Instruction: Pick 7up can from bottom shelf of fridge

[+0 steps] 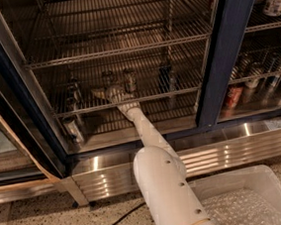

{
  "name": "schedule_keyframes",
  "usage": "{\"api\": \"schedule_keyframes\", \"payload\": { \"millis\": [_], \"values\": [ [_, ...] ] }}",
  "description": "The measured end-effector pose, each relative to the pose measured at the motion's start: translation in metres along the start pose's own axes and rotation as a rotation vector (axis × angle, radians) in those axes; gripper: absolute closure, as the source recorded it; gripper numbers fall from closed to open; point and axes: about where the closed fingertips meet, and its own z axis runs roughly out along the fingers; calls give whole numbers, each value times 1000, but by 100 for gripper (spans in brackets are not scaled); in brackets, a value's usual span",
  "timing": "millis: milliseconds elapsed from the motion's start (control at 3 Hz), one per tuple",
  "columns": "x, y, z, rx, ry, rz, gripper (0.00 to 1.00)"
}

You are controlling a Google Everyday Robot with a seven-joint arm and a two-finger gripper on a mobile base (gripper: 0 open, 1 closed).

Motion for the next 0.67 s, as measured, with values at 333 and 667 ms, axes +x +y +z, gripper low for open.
{"api": "schedule_keyframes", "payload": {
  "millis": [333,667],
  "values": [
    [12,-5,4,14,23,5,16],
    [12,-5,4,14,23,5,18]
  ]
}}
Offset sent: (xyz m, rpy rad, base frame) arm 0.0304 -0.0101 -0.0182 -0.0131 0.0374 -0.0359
